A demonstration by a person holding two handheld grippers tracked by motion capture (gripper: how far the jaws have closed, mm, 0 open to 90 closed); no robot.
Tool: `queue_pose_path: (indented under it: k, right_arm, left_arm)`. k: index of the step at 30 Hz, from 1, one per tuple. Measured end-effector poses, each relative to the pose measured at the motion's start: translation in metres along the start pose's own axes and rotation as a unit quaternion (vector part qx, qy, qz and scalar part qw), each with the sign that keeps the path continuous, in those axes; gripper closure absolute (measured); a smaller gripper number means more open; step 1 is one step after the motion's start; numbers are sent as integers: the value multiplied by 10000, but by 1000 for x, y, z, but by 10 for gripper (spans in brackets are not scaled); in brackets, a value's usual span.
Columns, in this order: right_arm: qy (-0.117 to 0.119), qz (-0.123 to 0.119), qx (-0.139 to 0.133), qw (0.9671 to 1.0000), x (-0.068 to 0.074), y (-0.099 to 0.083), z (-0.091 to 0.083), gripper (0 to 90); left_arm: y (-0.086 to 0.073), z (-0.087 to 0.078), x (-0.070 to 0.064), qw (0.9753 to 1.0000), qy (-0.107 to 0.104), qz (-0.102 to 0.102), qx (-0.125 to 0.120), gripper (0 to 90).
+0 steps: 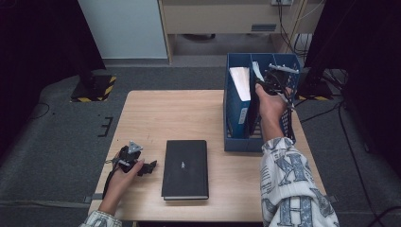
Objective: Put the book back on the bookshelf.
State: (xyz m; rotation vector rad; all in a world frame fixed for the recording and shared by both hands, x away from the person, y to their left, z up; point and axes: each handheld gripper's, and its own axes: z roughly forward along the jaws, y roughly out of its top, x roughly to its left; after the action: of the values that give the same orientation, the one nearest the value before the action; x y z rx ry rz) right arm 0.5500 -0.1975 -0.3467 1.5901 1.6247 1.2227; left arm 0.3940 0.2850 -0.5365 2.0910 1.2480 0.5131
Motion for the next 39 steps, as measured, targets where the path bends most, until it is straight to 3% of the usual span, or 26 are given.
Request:
queue_pose_path:
  k: [9, 17, 29, 39]
  right_arm:
    - [230, 32, 34, 9997, 3, 0, -2, 655]
    - [462, 44, -11, 9989, 2, 5, -16, 617]
    - [563, -13, 8, 9984, -2, 8, -23, 586]
    - [621, -42, 38, 9981, -4, 8, -25, 491]
  left_arm:
    - [0, 0, 0, 10000, -2, 16, -5, 2]
    - [0, 0, 0, 10000, -3, 16, -3, 2]
    - [0, 0, 0, 10000, -5, 17, -4, 2]
    - [0, 0, 0, 10000, -7, 18, -5, 2]
